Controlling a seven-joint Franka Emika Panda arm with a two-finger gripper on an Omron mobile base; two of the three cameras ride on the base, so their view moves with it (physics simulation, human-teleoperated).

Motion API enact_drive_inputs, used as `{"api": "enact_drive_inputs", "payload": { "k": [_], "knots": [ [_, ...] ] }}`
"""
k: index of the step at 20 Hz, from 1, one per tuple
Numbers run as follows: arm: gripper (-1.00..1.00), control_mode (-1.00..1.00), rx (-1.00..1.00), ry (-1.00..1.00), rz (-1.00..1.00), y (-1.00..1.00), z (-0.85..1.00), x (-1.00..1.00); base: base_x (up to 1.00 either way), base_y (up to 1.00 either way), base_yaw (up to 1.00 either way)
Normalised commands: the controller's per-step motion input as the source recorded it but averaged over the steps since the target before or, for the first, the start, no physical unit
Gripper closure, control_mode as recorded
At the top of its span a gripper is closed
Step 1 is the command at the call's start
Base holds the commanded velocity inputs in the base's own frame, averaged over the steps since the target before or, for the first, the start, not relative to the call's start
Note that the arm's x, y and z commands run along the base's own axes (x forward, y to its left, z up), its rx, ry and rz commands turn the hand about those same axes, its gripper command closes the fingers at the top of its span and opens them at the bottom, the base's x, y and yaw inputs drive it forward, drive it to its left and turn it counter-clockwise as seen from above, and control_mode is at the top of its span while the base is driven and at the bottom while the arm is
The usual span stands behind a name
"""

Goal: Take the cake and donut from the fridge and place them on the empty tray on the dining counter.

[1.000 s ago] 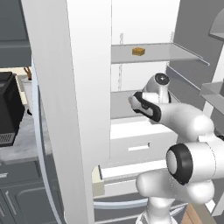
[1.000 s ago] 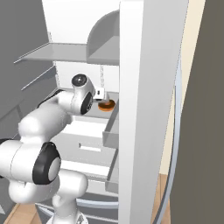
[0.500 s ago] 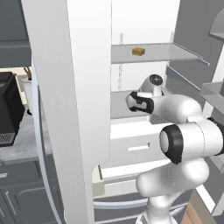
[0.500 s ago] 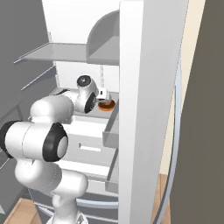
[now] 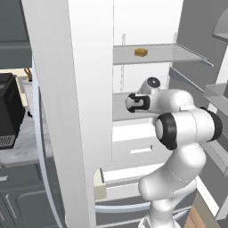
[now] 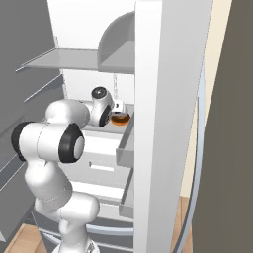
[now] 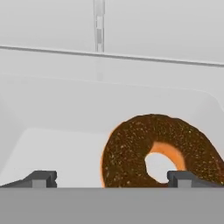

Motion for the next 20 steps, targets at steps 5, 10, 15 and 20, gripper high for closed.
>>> {"api": "enact_drive_inputs", "payload": {
  "k": [5,10,15,20],
  "knots": [
    [-1.0,-1.0,0.0,0.02,0.0,0.0,-0.18,0.37,0.0,0.0,0.0],
    [-1.0,-1.0,0.0,0.02,0.0,0.0,-0.17,0.3,0.0,0.0,0.0],
    [-1.0,-1.0,0.0,0.04,0.0,0.0,-0.22,0.23,0.0,0.0,0.0],
    [-1.0,-1.0,0.0,0.01,0.0,0.0,-0.33,-0.15,0.0,0.0,0.0]
  ]
}}
